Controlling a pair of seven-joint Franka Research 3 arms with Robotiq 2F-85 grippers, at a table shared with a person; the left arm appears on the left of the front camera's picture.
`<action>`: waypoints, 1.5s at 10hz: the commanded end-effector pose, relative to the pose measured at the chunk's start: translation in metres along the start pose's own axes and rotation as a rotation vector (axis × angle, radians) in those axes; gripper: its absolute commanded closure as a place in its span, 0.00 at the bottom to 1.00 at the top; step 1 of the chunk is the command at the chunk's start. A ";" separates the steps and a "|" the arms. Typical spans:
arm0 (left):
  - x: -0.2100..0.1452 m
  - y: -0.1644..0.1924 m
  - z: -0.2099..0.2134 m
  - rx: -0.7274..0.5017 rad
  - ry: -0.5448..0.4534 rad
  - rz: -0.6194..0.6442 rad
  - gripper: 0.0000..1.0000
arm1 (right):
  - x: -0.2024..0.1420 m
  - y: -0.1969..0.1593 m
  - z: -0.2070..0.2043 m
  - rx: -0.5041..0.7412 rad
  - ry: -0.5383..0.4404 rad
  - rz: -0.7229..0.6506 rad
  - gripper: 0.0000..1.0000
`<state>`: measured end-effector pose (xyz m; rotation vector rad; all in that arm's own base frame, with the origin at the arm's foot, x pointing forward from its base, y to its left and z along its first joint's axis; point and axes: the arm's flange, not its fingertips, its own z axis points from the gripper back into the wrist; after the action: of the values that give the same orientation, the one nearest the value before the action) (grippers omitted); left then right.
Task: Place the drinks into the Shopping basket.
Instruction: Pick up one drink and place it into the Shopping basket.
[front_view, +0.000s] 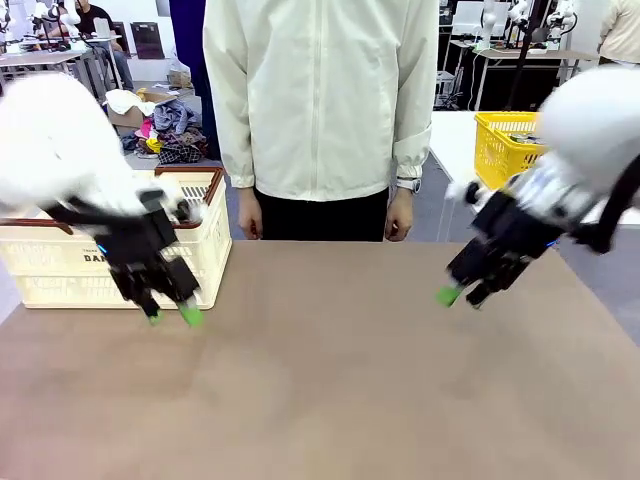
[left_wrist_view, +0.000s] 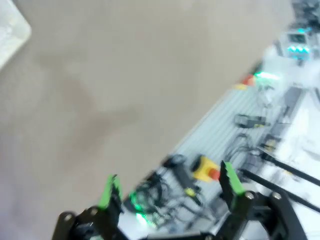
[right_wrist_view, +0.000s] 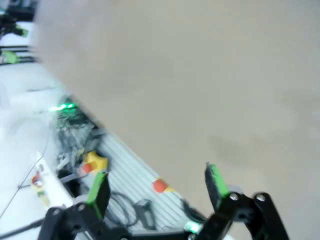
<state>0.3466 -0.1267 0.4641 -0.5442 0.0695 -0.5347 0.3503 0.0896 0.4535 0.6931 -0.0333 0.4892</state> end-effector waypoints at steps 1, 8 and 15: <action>-0.028 0.050 0.096 -0.275 -0.200 0.147 0.00 | -0.056 -0.036 0.079 0.230 -0.159 -0.078 0.00; -0.212 0.262 0.183 -0.662 -1.051 0.533 0.00 | -0.269 -0.213 0.171 0.480 -0.937 -0.599 0.00; -0.222 0.256 0.217 -0.613 -0.814 0.635 0.00 | -0.300 -0.201 0.174 0.464 -0.877 -0.612 0.00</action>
<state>0.3223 0.2710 0.5017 -1.2459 -0.3891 0.3734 0.1993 -0.2764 0.4070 1.2879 -0.5320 -0.4578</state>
